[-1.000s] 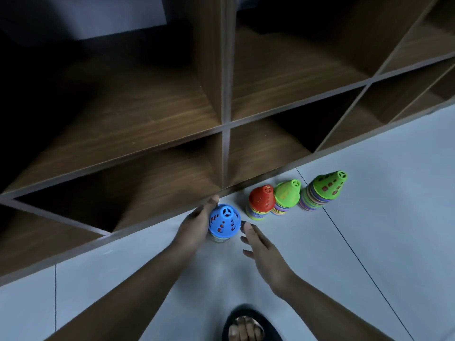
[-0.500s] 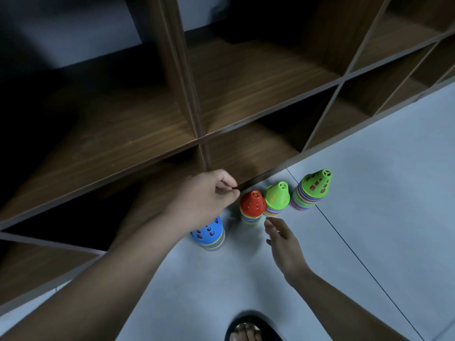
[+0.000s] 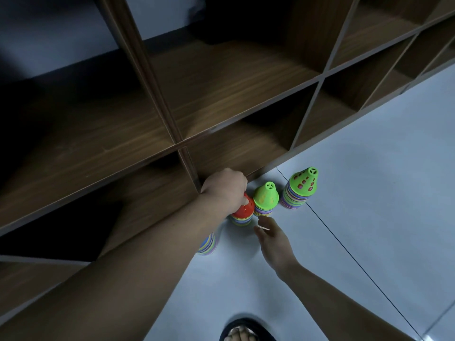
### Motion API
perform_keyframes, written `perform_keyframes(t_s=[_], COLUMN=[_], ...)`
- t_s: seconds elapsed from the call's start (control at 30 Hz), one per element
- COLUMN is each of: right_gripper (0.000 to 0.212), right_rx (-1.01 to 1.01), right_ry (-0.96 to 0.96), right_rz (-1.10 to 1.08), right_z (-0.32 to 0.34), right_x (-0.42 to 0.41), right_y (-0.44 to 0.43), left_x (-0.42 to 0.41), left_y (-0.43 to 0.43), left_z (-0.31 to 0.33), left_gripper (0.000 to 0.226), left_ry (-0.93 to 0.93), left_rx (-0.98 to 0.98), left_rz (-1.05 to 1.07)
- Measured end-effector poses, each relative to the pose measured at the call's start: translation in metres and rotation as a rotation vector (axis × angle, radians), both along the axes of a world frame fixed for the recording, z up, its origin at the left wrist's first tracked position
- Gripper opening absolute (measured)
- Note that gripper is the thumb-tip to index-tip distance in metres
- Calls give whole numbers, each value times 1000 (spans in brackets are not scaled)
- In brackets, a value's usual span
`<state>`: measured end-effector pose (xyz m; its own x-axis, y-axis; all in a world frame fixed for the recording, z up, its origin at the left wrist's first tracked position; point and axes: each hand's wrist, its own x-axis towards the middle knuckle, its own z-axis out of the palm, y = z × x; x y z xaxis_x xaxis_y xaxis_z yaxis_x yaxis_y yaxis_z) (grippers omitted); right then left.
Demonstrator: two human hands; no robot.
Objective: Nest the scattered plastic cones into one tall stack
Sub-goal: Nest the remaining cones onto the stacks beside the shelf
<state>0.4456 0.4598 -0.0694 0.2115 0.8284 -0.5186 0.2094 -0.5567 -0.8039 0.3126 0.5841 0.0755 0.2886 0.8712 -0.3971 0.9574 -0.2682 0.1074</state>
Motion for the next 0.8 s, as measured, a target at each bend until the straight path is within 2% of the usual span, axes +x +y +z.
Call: perform_keyframes(t_s=[0.2,0.53,0.8], right_gripper=[41,39,42], right_rx=[-84,-20,155], right_ry=[122,239,281], right_rz=[-19,-107,-72], right_z=[-11,2,71], right_x=[-9,-22,-18], right_y=[13,16,-16], left_x=[-21,-41,-58], left_y=[10,-3,-33], left_z=[-6,-15,60], left_gripper=[35,36,35], left_ry=[-21,-212,-369], left_rx=[0,10,193], left_rz=[58,89,44])
